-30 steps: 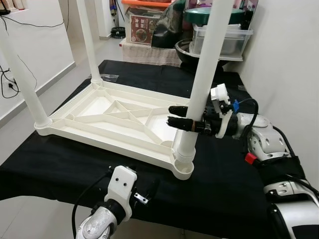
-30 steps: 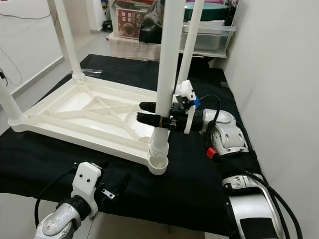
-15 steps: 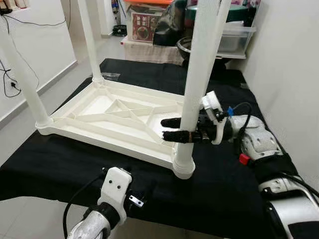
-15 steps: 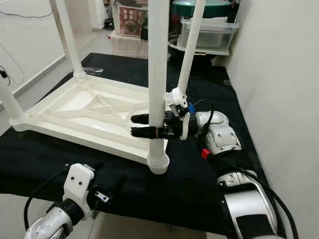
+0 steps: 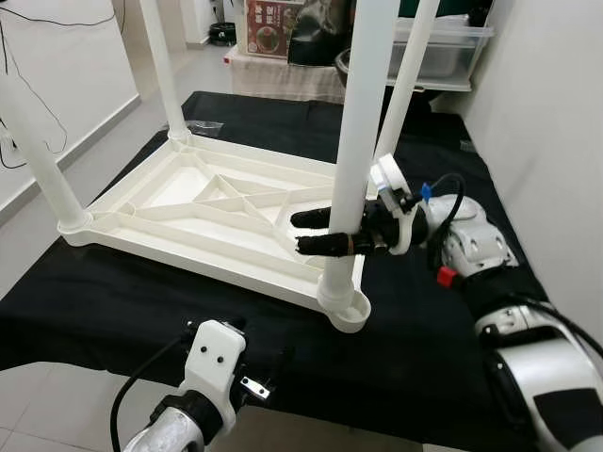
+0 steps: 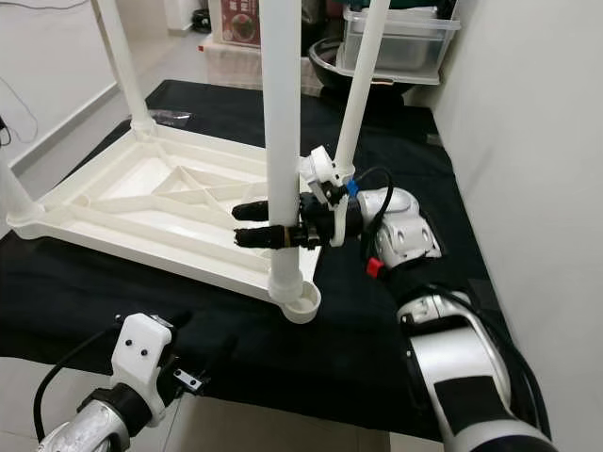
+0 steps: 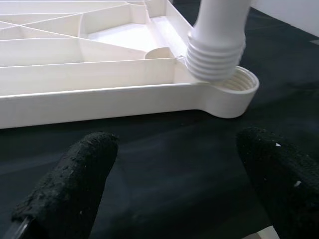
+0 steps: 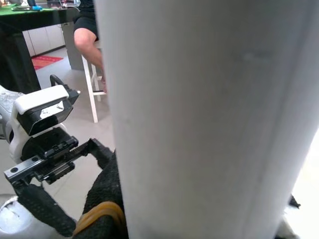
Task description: Building children table
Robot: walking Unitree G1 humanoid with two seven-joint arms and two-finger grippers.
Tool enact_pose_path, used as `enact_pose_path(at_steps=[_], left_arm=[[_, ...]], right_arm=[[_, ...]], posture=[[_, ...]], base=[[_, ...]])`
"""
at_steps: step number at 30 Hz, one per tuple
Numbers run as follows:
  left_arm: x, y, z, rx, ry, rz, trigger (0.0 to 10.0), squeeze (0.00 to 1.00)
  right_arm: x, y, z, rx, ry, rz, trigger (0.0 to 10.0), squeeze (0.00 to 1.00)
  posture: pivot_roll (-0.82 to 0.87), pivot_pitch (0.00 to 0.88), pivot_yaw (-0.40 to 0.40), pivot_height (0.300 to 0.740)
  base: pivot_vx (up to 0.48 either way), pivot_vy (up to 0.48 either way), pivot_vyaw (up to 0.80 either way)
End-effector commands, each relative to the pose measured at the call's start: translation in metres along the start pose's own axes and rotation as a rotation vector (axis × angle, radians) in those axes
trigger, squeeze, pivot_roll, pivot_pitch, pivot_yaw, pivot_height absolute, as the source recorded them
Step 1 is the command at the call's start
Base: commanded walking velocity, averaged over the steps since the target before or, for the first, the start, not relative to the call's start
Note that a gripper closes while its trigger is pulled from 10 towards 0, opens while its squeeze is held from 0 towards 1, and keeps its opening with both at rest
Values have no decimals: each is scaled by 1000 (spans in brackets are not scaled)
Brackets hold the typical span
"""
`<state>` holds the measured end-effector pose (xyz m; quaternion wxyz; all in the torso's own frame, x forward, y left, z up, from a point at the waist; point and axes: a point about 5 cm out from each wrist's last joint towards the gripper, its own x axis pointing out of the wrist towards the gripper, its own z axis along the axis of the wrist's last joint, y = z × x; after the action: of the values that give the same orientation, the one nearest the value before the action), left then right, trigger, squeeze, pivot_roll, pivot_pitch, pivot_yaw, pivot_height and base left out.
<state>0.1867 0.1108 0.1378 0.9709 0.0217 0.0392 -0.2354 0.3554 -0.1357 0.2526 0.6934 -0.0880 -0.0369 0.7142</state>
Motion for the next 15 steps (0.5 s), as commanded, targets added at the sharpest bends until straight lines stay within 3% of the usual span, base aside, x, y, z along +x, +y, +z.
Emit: enact_pose_path(at_steps=[1, 10, 15], left_arm=[[-1, -2, -1, -4, 12, -6, 10000, 0], [1, -1, -1, 5, 14, -6, 10000, 0], [0, 4, -1, 17, 18, -2, 10000, 0]], right_arm=[[-7, 0, 6, -25, -9, 16, 10000, 0], [-14, 4, 2, -10, -6, 16, 10000, 0], [-14, 15, -15, 16, 22, 40, 10000, 0]], posture=[[172, 104, -72, 740], [180, 86, -73, 740], [188, 67, -63, 740]], base=[[0, 0, 0], [0, 0, 0], [0, 0, 0]])
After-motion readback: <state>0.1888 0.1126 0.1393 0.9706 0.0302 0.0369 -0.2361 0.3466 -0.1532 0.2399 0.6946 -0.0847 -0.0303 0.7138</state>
